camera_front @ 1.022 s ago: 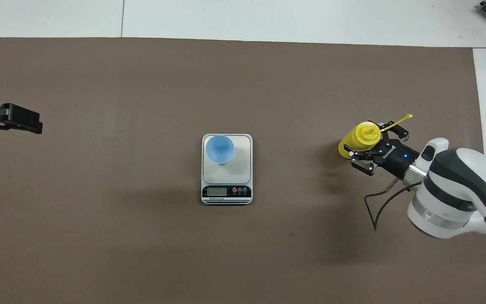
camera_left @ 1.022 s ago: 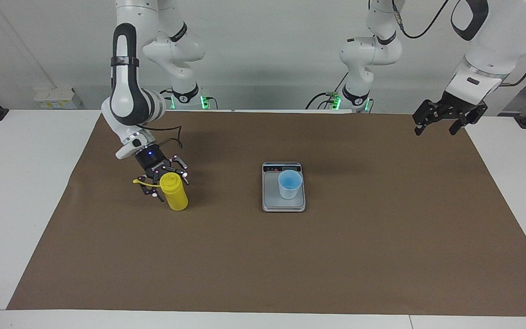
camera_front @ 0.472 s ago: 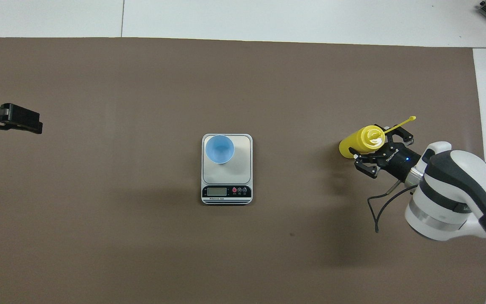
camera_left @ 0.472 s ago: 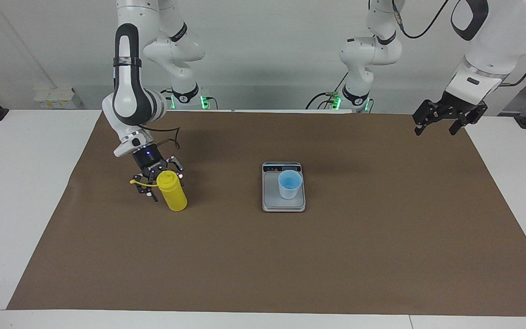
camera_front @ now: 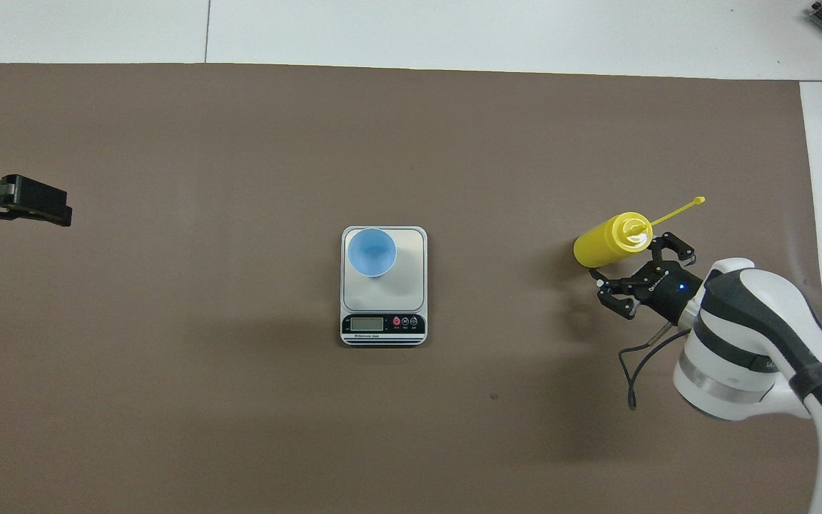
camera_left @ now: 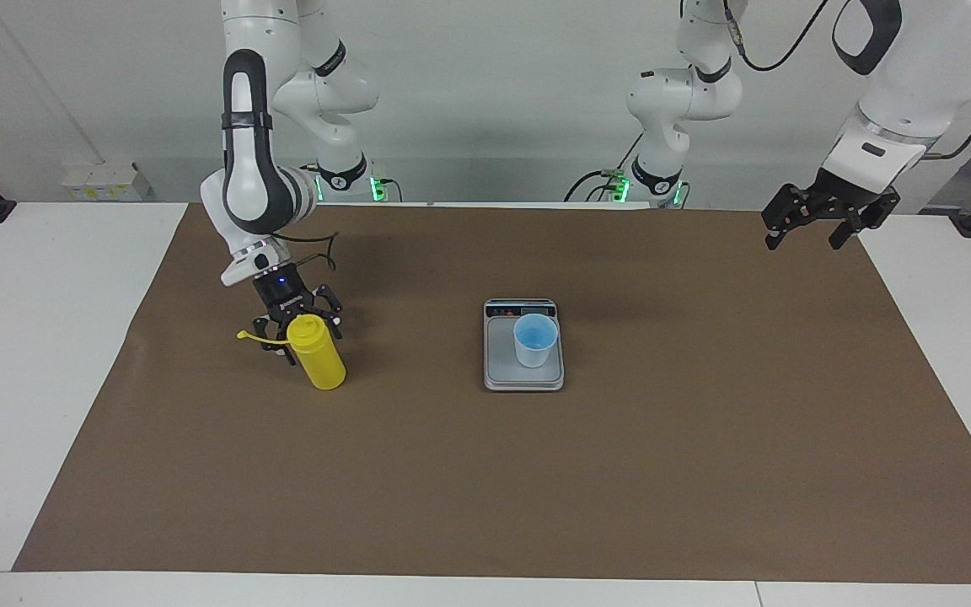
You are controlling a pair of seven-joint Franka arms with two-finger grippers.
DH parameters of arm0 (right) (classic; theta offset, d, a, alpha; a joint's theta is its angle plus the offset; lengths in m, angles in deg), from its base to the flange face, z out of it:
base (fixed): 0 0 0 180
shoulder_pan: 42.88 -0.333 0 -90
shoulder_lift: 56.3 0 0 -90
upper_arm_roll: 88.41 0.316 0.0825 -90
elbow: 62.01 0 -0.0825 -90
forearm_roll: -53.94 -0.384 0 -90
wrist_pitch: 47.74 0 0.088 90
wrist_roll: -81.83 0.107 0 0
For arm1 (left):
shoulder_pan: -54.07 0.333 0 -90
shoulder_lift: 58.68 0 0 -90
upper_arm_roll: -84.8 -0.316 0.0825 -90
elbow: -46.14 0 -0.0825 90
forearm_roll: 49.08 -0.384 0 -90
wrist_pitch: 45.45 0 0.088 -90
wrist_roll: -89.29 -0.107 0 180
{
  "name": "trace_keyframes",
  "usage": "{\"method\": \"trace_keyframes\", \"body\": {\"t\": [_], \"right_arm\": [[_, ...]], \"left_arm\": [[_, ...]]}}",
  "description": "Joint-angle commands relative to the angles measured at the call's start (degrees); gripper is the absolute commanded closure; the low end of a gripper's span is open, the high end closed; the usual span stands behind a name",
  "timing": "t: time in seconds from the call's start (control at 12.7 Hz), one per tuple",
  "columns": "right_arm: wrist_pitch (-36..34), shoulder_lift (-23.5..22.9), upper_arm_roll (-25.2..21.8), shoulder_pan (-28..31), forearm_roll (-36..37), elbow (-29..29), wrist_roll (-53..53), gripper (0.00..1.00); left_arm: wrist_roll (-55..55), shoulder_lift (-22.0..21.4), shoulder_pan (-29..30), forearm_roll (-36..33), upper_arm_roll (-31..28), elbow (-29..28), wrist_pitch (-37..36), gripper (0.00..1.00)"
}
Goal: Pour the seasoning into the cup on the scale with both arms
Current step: 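Open the right gripper and withdraw it from the bottle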
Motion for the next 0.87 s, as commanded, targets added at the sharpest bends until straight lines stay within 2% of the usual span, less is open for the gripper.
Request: {"method": "trace_keyframes", "body": {"t": [0.0, 0.63, 0.79], "right_arm": [[3.84, 1.76, 0.3, 0.2, 0.99, 2.55, -0.35, 0.0], [16.5, -0.78, 0.21, 1.25, 0.99, 3.26, -0.26, 0.0], [17.31, -1.31, 0.12, 3.09, 0.99, 2.73, -0.26, 0.0]], "left_arm": [[0.35, -1.38, 0.04, 0.44, -0.13, -1.33, -0.46, 0.0], [0.35, -1.38, 0.04, 0.44, -0.13, -1.33, -0.46, 0.0], [0.35, -1.38, 0.04, 0.44, -0.13, -1.33, -0.46, 0.0]]}}
